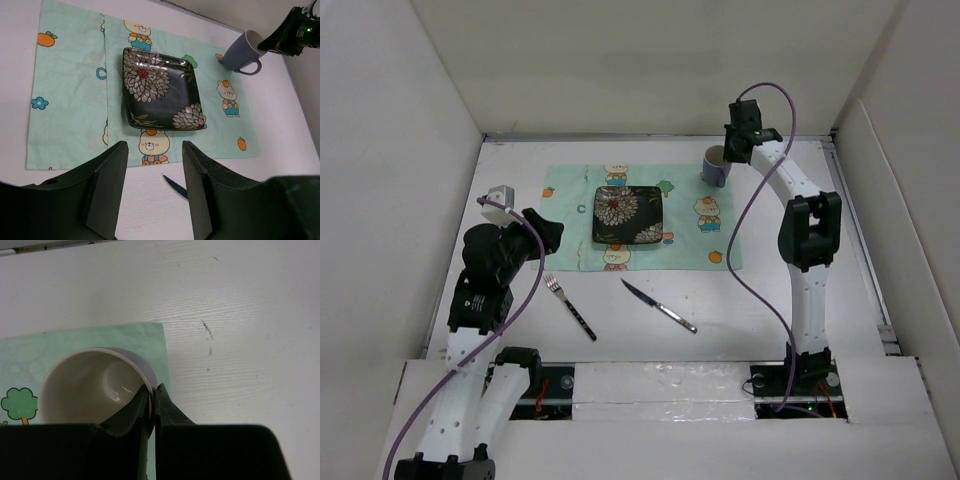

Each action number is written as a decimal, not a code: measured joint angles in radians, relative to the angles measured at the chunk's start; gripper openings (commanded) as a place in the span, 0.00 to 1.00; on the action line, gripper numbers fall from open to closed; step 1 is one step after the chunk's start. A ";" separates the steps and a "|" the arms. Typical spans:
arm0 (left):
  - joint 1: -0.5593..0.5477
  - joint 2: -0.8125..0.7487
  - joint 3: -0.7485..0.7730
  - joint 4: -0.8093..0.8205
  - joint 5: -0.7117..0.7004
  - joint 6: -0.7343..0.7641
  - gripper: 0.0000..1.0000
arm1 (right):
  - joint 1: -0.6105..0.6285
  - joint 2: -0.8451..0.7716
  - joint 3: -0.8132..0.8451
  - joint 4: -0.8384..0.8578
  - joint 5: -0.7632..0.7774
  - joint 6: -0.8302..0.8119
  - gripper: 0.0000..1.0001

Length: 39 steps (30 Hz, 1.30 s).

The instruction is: Set the dinner table for one person

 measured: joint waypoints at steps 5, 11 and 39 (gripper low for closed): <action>0.000 0.000 0.000 0.000 0.000 0.000 0.45 | -0.001 0.020 -0.005 0.003 0.000 0.001 0.06; 0.000 0.000 0.000 0.000 0.000 0.000 0.45 | -0.018 0.028 -0.006 0.017 -0.028 0.011 0.33; -0.002 -0.019 0.000 0.002 0.024 0.011 0.03 | 0.584 -0.998 -1.332 0.449 -0.367 0.062 0.39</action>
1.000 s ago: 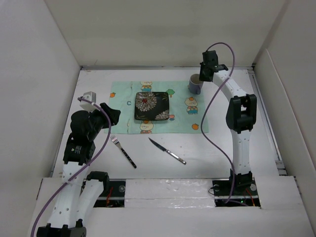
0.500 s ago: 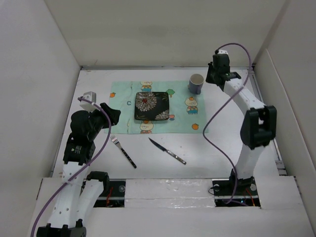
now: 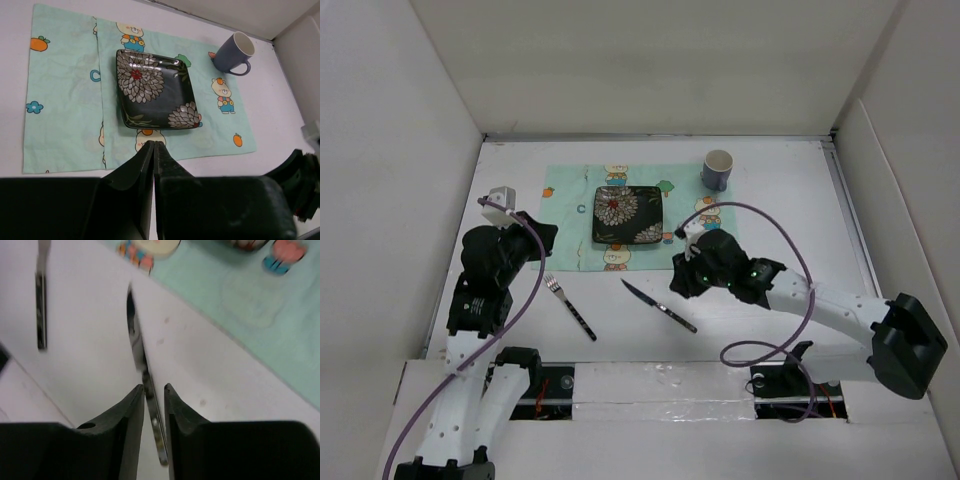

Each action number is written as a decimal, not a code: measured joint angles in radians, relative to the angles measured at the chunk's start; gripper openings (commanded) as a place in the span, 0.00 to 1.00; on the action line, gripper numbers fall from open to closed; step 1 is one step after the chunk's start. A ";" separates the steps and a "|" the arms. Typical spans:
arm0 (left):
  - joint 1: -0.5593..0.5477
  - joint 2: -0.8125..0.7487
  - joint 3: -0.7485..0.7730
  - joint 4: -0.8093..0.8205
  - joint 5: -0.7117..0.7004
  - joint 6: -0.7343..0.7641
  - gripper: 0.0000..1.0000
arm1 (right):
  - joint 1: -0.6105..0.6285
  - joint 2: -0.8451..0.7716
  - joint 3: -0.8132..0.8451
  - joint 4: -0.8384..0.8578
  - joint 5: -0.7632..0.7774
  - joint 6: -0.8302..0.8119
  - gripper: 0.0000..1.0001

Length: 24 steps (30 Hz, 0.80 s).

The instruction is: Set the dinner table for one person

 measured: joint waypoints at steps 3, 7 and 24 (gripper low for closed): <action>0.000 -0.005 0.000 0.000 0.000 0.003 0.29 | 0.069 -0.020 -0.007 -0.158 0.053 0.024 0.59; 0.000 -0.010 0.000 0.000 0.000 0.003 0.36 | 0.142 -0.014 -0.004 -0.249 0.112 0.061 0.61; 0.000 -0.018 0.000 0.000 -0.001 0.003 0.37 | 0.390 0.394 0.195 -0.341 0.310 0.091 0.01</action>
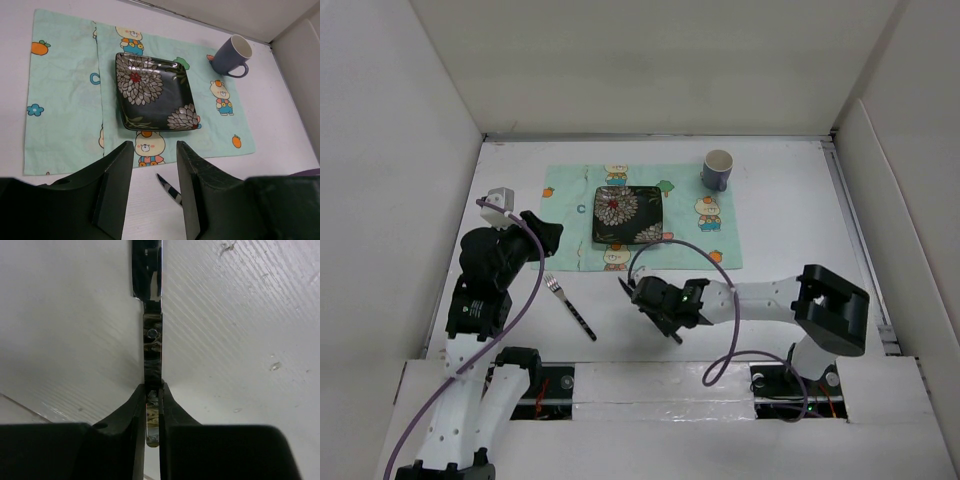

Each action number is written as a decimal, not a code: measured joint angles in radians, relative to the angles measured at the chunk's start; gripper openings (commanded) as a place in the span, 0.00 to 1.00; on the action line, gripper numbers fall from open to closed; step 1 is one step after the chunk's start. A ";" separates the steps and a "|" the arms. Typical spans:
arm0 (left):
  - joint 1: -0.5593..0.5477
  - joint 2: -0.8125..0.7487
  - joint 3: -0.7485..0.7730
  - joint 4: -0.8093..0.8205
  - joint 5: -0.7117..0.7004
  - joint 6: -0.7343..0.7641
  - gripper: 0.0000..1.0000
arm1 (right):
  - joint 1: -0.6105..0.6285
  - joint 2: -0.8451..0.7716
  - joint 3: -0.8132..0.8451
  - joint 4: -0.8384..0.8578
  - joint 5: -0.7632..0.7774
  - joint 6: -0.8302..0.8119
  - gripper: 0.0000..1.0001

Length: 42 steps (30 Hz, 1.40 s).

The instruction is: Set the dinner table for one person

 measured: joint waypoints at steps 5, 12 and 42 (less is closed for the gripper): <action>0.000 0.000 0.000 0.000 0.000 0.000 0.37 | 0.075 0.014 0.019 -0.003 0.033 0.019 0.00; 0.000 -0.001 0.000 0.000 0.000 0.000 0.37 | 0.138 -0.118 0.073 -0.076 0.026 -0.026 0.00; 0.002 0.009 0.000 0.004 0.011 0.000 0.37 | -0.700 0.313 0.394 0.189 0.006 0.024 0.00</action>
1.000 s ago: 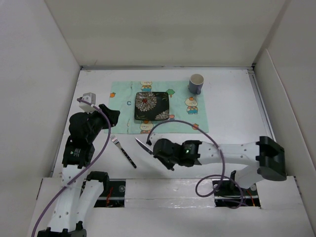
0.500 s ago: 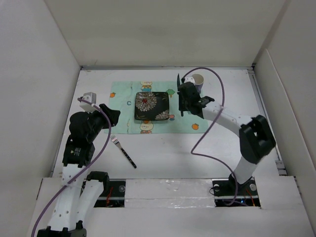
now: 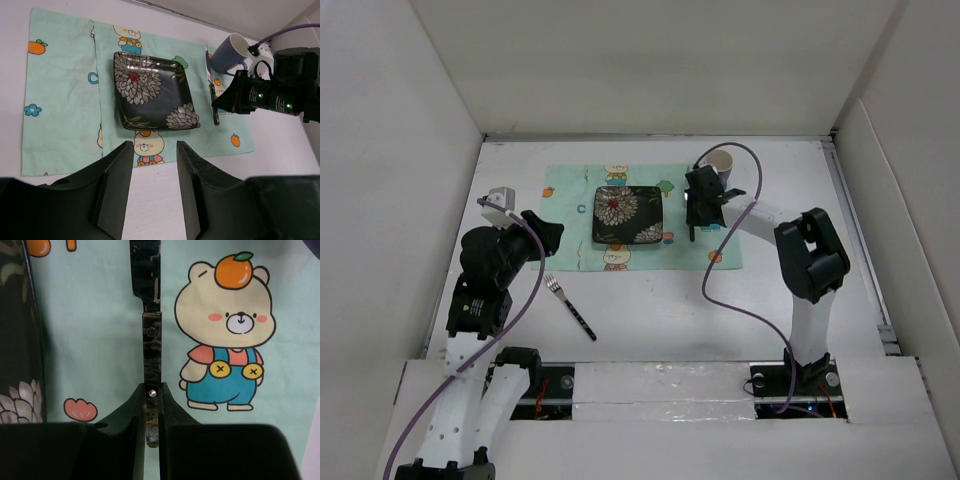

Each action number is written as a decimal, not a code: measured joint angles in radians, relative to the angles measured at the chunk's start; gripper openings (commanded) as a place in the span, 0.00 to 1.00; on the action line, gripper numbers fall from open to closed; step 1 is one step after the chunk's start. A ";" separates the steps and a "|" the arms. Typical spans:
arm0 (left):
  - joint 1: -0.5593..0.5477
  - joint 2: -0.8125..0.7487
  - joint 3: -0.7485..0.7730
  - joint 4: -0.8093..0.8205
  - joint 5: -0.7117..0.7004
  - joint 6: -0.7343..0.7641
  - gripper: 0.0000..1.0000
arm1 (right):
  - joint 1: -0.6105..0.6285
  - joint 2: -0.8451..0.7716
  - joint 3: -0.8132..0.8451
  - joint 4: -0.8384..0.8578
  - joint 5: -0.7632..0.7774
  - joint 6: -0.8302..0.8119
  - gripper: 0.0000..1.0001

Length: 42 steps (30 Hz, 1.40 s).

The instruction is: Set the dinner table for one person

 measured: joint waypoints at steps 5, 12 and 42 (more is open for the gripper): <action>0.000 0.002 0.000 0.000 0.000 0.000 0.37 | 0.000 0.011 0.014 0.007 -0.025 0.006 0.00; 0.000 0.012 0.000 0.000 0.003 0.000 0.37 | 0.000 0.037 0.023 0.010 -0.053 0.016 0.00; -0.049 0.208 0.000 -0.180 -0.101 -0.115 0.39 | 0.061 -0.626 -0.344 0.152 -0.127 0.005 0.32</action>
